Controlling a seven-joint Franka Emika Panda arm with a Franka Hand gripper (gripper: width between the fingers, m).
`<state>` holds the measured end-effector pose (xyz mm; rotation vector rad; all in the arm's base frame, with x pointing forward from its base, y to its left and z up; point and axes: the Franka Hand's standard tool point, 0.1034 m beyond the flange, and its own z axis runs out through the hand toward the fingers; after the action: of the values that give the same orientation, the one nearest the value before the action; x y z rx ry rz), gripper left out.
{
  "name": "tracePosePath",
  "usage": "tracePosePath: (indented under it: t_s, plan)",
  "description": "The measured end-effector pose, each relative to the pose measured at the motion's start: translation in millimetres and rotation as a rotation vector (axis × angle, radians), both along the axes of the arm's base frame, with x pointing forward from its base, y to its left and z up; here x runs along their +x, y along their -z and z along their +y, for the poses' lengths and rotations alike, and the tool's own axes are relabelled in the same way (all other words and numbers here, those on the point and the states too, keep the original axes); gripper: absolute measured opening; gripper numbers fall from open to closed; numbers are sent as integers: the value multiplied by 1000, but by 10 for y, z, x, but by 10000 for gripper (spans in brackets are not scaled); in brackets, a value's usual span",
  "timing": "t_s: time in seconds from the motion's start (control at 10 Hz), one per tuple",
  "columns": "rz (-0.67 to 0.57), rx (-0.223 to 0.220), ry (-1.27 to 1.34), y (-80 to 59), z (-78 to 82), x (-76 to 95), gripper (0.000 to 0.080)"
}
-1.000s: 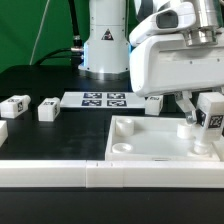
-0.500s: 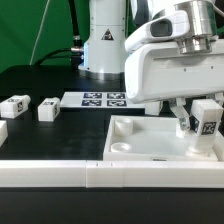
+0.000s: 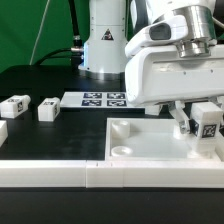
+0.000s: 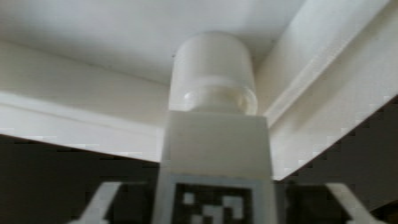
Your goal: Assemble one leg
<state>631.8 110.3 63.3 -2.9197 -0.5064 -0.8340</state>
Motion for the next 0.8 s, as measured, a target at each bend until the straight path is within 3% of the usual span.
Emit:
tracePosePath:
  t_s: [0.1,0.2,0.6,0.8]
  plan:
    - [0,0,0,0,0,0,545]
    - [0,0,0,1,0,0,617]
    - [0,0,0,0,0,0,648]
    - [7,-3,-4,-116,0,29,649]
